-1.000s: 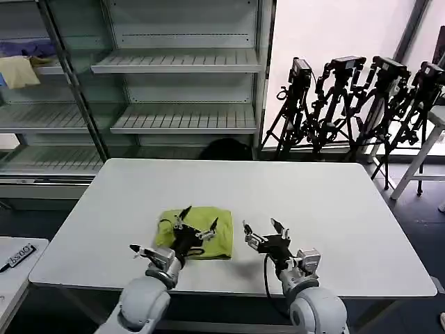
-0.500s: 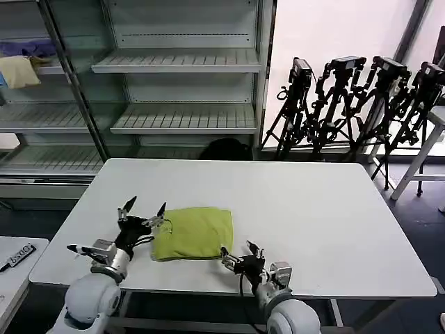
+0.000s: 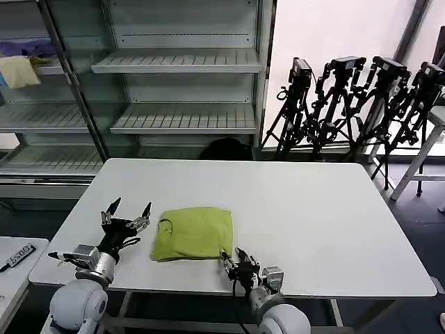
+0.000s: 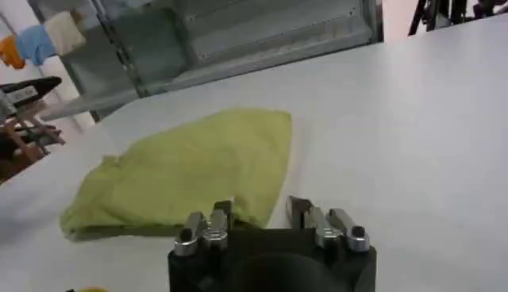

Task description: Fold and organize the clothes.

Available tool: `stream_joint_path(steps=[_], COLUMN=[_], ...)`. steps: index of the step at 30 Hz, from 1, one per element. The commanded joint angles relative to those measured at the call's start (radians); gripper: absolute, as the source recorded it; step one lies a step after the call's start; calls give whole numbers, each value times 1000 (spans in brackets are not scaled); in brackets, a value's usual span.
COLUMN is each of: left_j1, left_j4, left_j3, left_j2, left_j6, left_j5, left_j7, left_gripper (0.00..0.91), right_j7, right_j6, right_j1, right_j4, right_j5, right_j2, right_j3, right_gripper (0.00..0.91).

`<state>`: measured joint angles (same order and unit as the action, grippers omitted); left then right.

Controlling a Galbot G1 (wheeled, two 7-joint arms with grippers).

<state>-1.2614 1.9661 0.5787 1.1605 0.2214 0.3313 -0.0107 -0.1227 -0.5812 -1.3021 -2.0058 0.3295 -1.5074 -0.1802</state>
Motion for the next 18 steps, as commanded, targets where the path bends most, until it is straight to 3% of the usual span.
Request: stream_joint_path(steps=[1,10,18], left_j1=[-23,-43,-36], left_j4=[3,-4,-13], left_j3=[36,46,37], left_j2=[3,1,6], left_j6=[-12,-35,-38], left_j5=[12,12,12], left_j7=[-1,-2,-3], left_gripper=[907,907,907], right_j7=[-27,-47,-35], right_j6=[-2,0,2], right_j1=[6,-2,-82], right_j4=[26,2,-46], right_j5=[7,22,35], right_j2=[-9,-18,-6], right_j3=[20,5,-72], right_gripper=[0,0,0])
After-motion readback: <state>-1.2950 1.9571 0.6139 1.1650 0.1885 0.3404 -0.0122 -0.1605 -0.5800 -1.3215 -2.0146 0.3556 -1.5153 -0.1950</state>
